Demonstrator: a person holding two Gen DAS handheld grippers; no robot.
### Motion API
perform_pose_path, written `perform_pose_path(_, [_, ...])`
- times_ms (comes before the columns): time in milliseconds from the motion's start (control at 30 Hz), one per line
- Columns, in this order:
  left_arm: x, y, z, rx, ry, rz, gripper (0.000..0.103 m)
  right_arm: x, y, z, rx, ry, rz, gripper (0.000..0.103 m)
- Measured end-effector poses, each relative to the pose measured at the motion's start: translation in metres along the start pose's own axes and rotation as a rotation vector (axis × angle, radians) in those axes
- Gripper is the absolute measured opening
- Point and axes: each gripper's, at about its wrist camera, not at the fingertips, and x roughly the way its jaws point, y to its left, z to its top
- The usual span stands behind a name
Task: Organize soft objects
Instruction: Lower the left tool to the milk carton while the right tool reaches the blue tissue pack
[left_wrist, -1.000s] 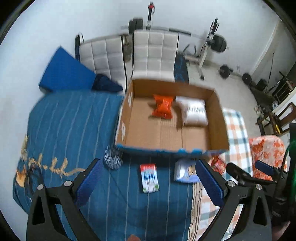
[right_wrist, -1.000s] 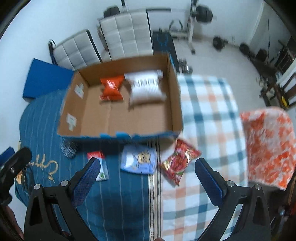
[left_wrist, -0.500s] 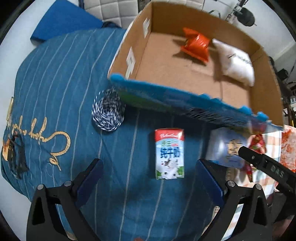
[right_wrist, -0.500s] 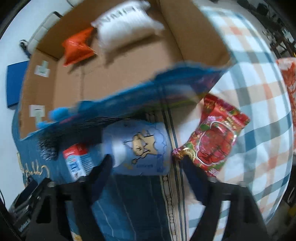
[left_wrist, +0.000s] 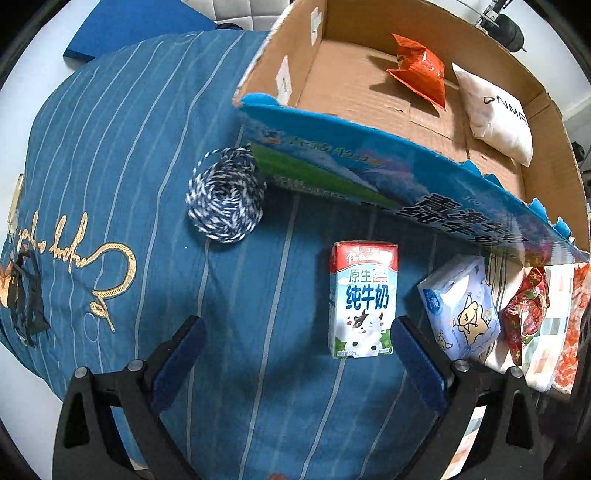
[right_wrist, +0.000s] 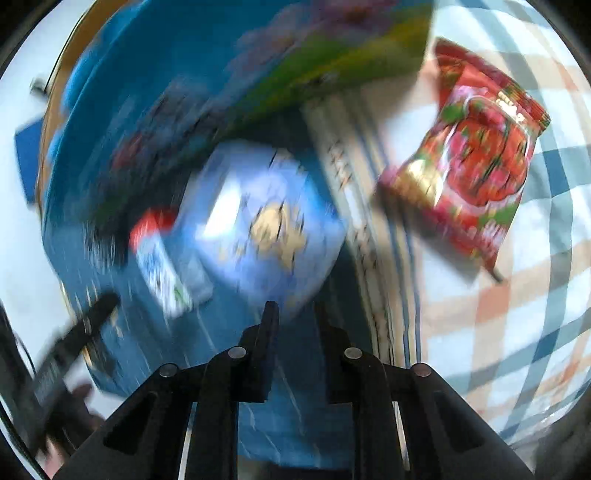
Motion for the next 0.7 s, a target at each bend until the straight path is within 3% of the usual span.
perform_pose_path(67, [-0.003,0.004,-0.003,-0.002,-0.008,0.003,0.102,-0.007,0.011,-0.006,-0.103,-0.03,-0.113,0.056])
perform_pose_path(100, [-0.006,0.009,-0.003,-0.003,-0.012,0.006,0.102,-0.014,0.018,-0.008,-0.164,-0.074,-0.171,0.083])
perform_pose_path(133, [-0.007,0.012,-0.005,-0.004,-0.015,0.008,0.102,-0.02,0.026,-0.008,-0.22,-0.117,-0.213,0.095])
perform_pose_path(267, [-0.007,0.02,-0.007,-0.009,-0.018,0.021,0.102,-0.018,0.059,0.001,-0.421,-0.173,-0.303,0.095])
perform_pose_path(467, [-0.003,0.034,-0.014,-0.015,-0.005,0.045,0.102,0.03,0.084,0.029,-0.615,-0.052,-0.439,0.095])
perform_pose_path(600, [-0.001,0.041,-0.019,-0.024,0.001,0.045,0.102,0.047,0.085,0.037,-0.6,-0.01,-0.435,0.095])
perform_pose_path(700, [-0.002,0.041,-0.021,-0.023,0.002,0.043,0.102,0.042,0.075,0.043,-0.502,-0.006,-0.398,0.089])
